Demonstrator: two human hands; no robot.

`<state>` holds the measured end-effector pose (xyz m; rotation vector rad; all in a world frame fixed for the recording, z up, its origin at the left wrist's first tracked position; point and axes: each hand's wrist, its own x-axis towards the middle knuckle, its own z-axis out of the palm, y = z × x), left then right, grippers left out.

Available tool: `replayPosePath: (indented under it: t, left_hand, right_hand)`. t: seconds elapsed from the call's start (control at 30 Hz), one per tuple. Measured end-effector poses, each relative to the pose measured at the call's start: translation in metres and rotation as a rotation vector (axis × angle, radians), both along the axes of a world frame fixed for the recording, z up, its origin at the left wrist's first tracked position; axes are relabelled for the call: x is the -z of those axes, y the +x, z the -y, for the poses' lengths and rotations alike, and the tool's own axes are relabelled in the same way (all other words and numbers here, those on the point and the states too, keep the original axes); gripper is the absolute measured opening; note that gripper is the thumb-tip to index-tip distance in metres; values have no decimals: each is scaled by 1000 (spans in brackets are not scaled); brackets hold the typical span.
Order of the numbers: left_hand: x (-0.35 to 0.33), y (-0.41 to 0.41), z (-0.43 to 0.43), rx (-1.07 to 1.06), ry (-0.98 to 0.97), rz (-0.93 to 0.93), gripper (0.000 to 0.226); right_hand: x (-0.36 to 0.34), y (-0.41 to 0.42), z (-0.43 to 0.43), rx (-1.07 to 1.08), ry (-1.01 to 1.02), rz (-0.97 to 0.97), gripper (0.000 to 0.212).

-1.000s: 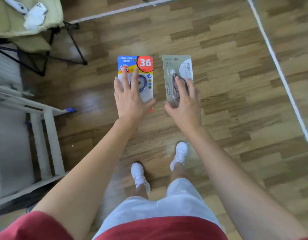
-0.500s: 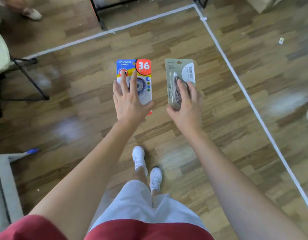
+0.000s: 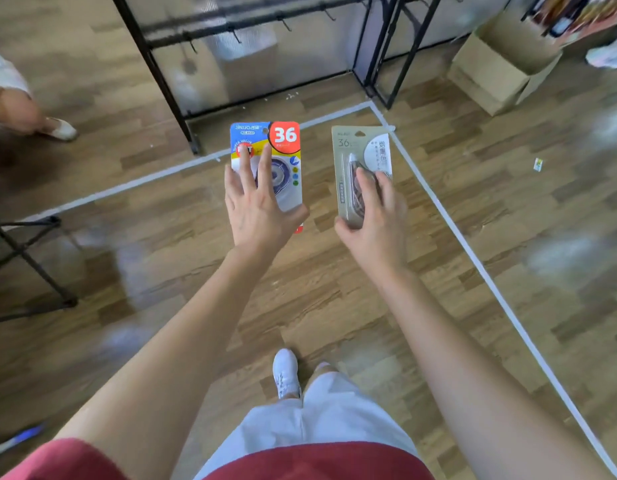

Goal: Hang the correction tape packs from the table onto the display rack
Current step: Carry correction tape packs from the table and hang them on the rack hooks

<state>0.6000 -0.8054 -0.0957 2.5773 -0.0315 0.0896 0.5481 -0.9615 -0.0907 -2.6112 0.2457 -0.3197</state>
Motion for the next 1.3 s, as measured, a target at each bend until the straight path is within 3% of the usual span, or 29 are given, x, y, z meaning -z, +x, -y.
replayPosePath:
  t: [0.77,1.3]
  left_hand:
    - [-97,442,110,-180,-46,320,99]
    - [-174,658,146,-274,-32,519,97]
  right_hand:
    - [-86,477,117,-142,1,350,66]
    - [-161,709,157,-223,18,537,66]
